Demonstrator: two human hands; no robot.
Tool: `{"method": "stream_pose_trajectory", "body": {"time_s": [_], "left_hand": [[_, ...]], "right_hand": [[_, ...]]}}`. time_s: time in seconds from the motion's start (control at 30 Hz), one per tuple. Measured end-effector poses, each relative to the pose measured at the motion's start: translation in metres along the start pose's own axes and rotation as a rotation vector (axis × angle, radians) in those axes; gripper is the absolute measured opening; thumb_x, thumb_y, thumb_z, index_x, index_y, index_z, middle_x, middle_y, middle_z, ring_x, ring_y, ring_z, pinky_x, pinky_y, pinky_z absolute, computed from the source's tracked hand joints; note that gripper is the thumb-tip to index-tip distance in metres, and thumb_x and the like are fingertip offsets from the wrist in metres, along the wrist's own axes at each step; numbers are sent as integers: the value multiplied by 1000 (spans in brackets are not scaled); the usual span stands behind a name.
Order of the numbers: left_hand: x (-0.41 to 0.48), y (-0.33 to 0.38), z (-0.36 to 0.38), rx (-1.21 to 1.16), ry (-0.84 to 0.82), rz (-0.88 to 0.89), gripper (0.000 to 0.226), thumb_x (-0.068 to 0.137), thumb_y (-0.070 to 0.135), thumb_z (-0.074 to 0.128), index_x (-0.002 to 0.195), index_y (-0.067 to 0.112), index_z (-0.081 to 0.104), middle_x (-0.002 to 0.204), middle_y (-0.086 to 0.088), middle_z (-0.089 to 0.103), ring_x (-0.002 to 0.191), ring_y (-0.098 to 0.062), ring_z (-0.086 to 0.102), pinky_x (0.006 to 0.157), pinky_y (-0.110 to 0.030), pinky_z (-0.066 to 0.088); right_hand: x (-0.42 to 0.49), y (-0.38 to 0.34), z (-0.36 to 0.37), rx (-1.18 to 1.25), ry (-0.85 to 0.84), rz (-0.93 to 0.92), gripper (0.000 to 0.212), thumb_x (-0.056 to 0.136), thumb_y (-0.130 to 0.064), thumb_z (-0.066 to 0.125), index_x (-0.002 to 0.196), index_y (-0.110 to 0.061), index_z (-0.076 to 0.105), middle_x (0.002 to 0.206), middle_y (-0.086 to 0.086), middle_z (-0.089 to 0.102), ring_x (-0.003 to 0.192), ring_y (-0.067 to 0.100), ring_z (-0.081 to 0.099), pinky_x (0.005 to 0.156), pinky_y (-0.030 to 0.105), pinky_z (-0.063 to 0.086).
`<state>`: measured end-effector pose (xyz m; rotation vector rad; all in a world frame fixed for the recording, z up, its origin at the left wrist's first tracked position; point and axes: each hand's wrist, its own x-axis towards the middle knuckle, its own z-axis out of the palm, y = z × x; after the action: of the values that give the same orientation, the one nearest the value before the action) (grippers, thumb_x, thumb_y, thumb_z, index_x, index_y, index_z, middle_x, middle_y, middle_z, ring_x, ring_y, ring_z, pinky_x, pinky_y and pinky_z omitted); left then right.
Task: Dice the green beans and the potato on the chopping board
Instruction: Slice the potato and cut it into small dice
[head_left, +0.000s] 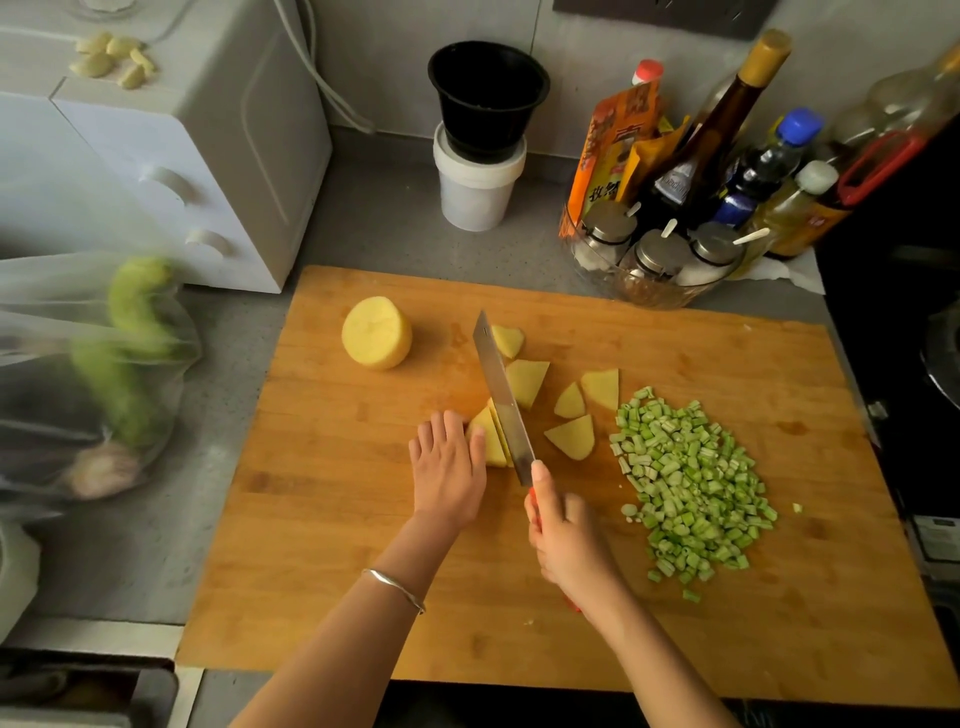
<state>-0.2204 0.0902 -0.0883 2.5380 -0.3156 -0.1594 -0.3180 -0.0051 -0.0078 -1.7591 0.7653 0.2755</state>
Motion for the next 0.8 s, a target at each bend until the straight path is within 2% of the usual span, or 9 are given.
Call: {"method": "stream_pose_trajectory", "body": {"time_s": [0.13,0.37,0.53,0.67,0.8], "left_hand": [[-3,-4,-1,-71,8,6,57,88,52,2,103,15,43,101,1,40,90,-13,29,81,-28,23],[-6,-5,-1,-51,38,16,48,93,45,10,99,13,46,100,-3,45,90,-20,37,81,-31,26],[-5,-6,0,-50,27,10,25,100,32,28,96,14,45,98,-3,45,89,-19,37,81,-34,29],[-6,-5,1,-35,51,18,42,95,42,13,94,15,45,96,-3,44,85,-17,34,78,-33,29],[-7,-3,-1,-2,45,20,46,93,40,9,94,13,46,97,-7,46,87,-22,39,79,-35,30]], "right_hand": [[-6,-4,0,39,-3,-16,55,89,-64,27,62,-17,34,48,-6,27,39,8,24,40,20,20],[-10,-7,5,24,-26,-23,53,98,-55,29,63,-16,35,49,-5,28,38,6,26,40,18,21],[-9,-4,10,1,-38,9,55,96,-60,28,62,-17,36,47,-5,29,40,9,26,45,24,21],[-8,-3,14,-36,-18,31,56,97,-59,27,59,-18,36,42,-8,30,37,7,27,46,26,22],[-6,-2,20,-67,12,34,58,97,-58,26,56,-18,36,36,-10,33,32,5,30,45,24,22]]}}
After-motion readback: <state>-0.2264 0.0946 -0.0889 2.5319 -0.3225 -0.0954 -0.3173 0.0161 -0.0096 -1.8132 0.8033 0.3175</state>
